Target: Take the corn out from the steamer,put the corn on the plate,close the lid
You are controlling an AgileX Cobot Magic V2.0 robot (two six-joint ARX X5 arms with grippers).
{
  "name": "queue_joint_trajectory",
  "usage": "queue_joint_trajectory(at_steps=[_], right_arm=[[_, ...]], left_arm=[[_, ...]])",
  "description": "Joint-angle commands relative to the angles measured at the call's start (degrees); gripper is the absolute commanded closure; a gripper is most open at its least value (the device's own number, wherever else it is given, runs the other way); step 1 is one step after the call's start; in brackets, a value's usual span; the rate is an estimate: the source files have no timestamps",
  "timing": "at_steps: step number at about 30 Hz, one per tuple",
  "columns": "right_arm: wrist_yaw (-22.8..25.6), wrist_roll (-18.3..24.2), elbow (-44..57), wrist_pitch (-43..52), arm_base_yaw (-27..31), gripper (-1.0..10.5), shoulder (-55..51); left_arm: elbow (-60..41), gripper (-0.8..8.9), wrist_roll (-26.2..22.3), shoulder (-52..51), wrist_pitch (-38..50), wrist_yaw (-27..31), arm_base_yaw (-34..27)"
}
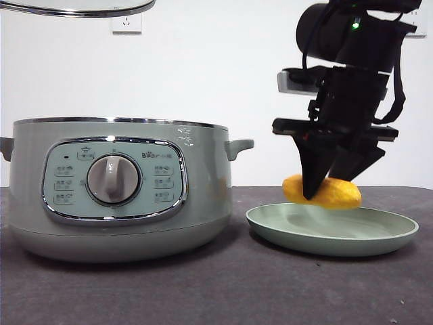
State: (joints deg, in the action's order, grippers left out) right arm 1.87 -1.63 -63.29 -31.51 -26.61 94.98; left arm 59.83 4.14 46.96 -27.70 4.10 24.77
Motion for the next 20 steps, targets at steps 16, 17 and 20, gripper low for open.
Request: queue_joint_trajectory(at_steps=[16,17,20], right_arm=[[0.02,-1.07,0.59,-0.79,1.01,5.8,4.48],[0.07,-1.77,0.59,-0.70,1.03,5.5,4.48],[0.02,-3.06,0.59,-0.57,1.07,5.3,4.44]], left_arm=[[0.59,8.22,0.39,-0.20,2.84,-0.07,0.04],[0.59,8.22,0.39,-0.04,2.75,-0.11,0.04],[0.59,8.22,0.39,1.03,2.73,-0.92,0.04]])
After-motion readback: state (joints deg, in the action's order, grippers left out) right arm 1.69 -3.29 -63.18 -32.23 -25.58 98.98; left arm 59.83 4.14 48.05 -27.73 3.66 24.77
